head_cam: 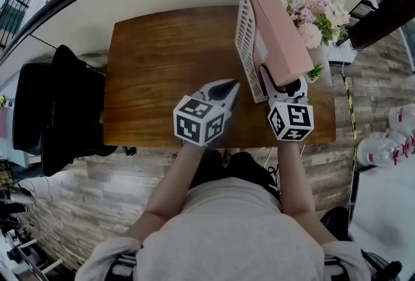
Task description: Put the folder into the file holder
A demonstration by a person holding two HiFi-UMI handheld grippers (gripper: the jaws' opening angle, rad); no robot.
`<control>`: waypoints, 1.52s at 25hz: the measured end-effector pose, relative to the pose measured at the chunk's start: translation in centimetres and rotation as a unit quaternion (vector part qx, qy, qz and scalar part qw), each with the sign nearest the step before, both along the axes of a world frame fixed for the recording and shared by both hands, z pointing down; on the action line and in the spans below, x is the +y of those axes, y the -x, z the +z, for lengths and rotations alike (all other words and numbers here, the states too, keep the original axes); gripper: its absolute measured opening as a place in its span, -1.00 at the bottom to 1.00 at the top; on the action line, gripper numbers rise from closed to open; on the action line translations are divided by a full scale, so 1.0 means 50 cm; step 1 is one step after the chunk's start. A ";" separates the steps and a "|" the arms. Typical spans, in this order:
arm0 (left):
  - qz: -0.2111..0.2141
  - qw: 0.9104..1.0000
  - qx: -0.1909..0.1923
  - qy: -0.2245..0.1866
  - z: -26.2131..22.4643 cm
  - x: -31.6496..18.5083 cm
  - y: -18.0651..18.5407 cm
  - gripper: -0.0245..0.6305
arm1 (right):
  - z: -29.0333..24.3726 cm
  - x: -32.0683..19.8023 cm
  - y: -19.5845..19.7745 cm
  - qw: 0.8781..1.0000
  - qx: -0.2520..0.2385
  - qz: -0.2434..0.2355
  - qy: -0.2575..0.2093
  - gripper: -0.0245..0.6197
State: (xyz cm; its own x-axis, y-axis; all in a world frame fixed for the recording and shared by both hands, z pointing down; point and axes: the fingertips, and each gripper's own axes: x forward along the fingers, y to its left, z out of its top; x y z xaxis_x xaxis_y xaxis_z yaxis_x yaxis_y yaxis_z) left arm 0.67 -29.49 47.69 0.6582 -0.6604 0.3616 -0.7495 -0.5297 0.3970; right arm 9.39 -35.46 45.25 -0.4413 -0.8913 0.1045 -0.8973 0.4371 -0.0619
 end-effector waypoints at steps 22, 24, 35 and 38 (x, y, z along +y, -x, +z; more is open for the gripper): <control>0.038 0.999 0.013 -0.031 -0.046 0.006 -0.049 -0.89 | 0.008 0.063 -0.033 0.997 -0.032 0.015 0.068 0.16; 0.044 0.998 0.012 -0.034 -0.049 0.008 -0.053 -0.89 | 0.003 0.070 -0.038 0.997 -0.033 0.017 0.069 0.16; 0.067 0.995 0.015 -0.070 -0.089 0.039 -0.067 -0.88 | -0.071 0.135 -0.049 0.997 -0.063 0.005 0.043 0.00; 0.069 0.994 0.017 -0.082 -0.104 0.045 -0.071 -0.89 | -0.088 0.153 -0.037 0.997 -0.070 -0.011 0.034 -0.17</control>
